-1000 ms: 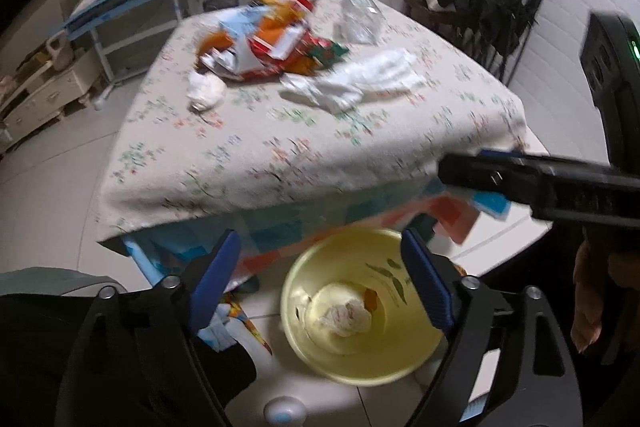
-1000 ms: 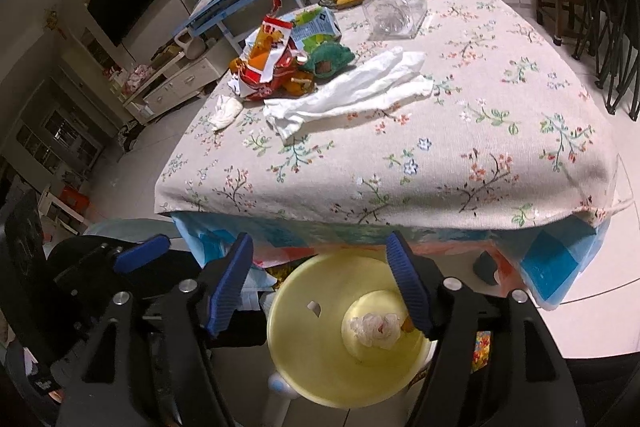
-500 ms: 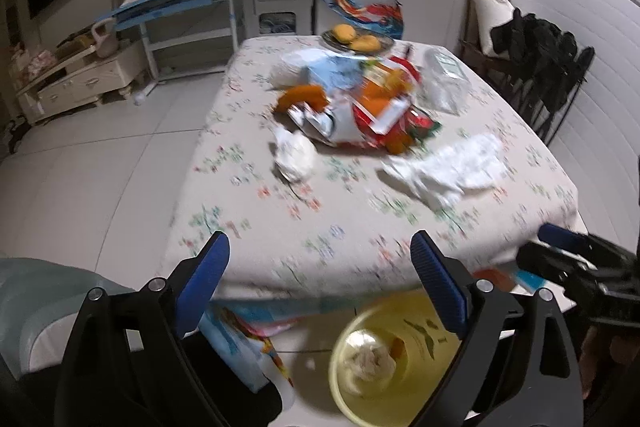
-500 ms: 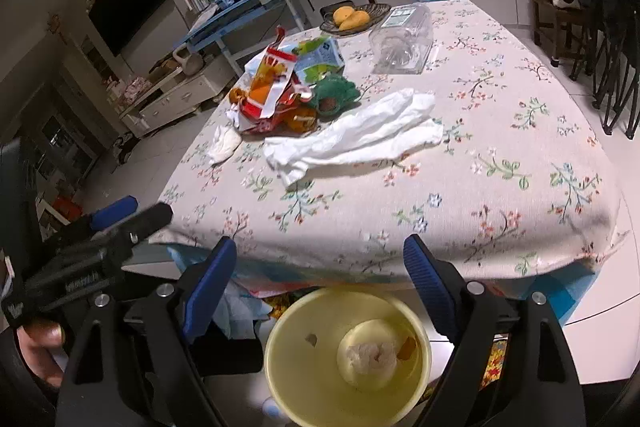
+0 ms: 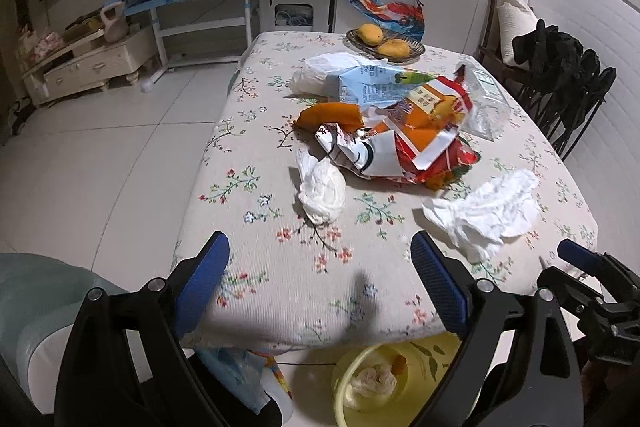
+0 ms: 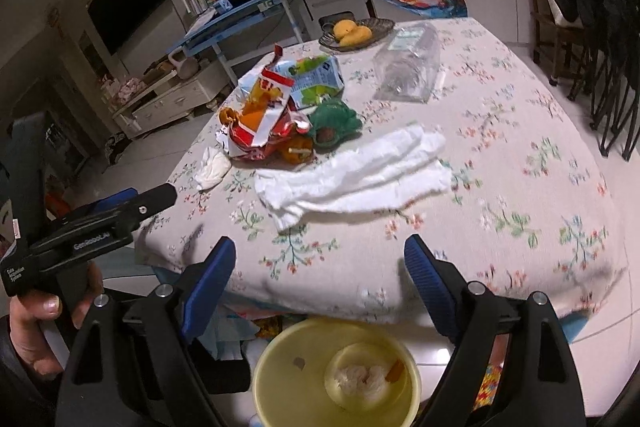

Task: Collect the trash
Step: 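Move both tools back over the table toward the remaining tissues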

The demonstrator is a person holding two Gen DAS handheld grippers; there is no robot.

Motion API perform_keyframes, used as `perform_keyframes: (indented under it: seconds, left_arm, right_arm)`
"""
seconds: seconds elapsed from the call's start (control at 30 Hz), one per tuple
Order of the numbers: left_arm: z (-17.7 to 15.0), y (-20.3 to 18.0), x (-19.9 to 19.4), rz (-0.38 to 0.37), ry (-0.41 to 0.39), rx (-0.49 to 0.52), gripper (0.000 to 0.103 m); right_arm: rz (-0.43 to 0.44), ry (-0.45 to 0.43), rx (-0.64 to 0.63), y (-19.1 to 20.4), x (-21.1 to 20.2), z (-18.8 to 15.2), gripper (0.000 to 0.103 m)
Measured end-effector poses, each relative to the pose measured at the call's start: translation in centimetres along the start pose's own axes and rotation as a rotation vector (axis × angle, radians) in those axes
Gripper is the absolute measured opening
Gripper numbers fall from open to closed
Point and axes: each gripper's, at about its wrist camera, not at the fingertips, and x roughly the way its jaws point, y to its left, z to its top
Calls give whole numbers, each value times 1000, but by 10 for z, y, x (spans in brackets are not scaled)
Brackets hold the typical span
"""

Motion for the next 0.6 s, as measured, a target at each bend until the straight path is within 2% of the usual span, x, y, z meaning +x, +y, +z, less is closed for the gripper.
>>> perform_keyframes:
  seconds: [0.33,0.6]
  left_arm:
    - [23,1,36,22,29,-10,89]
    - [31,-7,60,59,54,19,89]
  right_arm:
    - [-41,22,-68,4,31,24,84]
    - [-76,89,-120,8,62,30,84]
